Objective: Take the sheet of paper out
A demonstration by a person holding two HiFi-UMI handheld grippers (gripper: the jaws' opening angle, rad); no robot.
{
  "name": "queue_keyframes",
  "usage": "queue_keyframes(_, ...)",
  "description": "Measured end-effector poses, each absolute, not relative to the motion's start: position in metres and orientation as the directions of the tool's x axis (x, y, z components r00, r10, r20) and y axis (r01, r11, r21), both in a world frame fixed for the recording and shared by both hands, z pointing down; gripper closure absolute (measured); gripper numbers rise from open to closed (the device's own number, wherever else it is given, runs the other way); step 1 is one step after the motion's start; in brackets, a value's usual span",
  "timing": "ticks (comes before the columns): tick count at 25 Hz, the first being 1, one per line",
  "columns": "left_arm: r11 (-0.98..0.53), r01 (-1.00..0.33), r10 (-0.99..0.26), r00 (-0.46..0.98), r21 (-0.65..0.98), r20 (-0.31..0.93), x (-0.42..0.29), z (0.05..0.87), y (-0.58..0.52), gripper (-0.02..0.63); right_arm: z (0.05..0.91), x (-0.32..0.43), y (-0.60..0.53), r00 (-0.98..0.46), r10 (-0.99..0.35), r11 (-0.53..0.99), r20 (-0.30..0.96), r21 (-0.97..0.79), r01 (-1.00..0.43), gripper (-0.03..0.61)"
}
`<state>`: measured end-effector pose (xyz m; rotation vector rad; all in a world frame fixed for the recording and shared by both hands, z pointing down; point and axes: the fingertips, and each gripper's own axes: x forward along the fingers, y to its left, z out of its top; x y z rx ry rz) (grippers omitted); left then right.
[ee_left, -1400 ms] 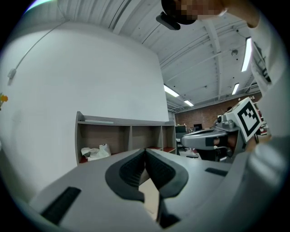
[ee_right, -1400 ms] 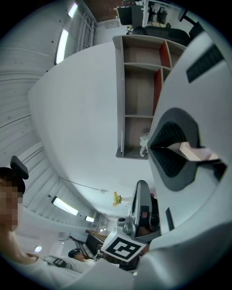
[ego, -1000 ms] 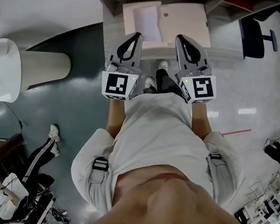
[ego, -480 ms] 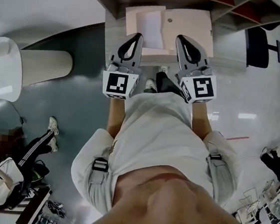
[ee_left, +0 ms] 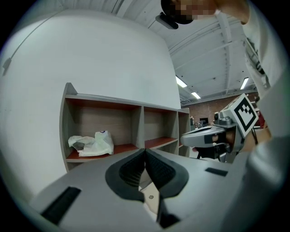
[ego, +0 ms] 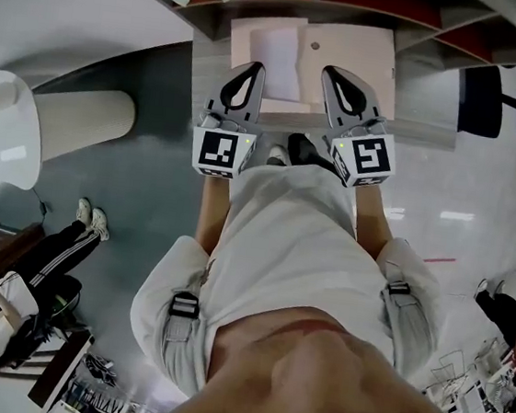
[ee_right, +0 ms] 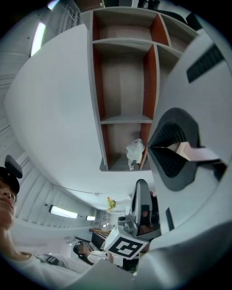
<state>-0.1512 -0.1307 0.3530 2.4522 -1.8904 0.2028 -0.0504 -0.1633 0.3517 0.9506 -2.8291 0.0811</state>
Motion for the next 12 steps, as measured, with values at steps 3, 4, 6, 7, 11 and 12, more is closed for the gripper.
queue_keyframes(3, -0.24, -0.97, -0.962, 0.231, -0.046, 0.147, -0.153, 0.363, -0.142, 0.592, 0.364, -0.05, -0.177, -0.794, -0.577, 0.807, 0.191, -0.018, -0.59, 0.558)
queue_keyframes(4, -0.234, -0.971, -0.962, 0.225, -0.044, 0.154, -0.154, 0.367, -0.146, 0.591, 0.369, -0.051, -0.181, -0.797, -0.569, 0.811, 0.201, -0.024, -0.585, 0.558)
queue_keyframes(6, -0.229, -0.973, -0.961, 0.219, -0.042, 0.17, -0.154, 0.375, -0.151, 0.592, 0.381, -0.052, -0.187, -0.802, -0.554, 0.817, 0.222, -0.038, -0.575, 0.557)
queue_keyframes(7, -0.229, -0.973, -0.959, 0.218, -0.042, 0.18, -0.153, 0.38, -0.154, 0.592, 0.388, -0.052, -0.191, -0.804, -0.548, 0.819, 0.233, -0.046, -0.572, 0.557)
queue_keyframes(11, -0.23, -0.972, -0.95, 0.215, -0.039, 0.227, -0.149, 0.402, -0.162, 0.592, 0.419, -0.052, -0.203, -0.804, -0.519, 0.824, 0.289, -0.081, -0.561, 0.557)
queue_keyframes(12, -0.231, -0.972, -0.947, 0.216, -0.04, 0.238, -0.147, 0.407, -0.164, 0.592, 0.426, -0.052, -0.207, -0.804, -0.512, 0.824, 0.302, -0.09, -0.559, 0.557)
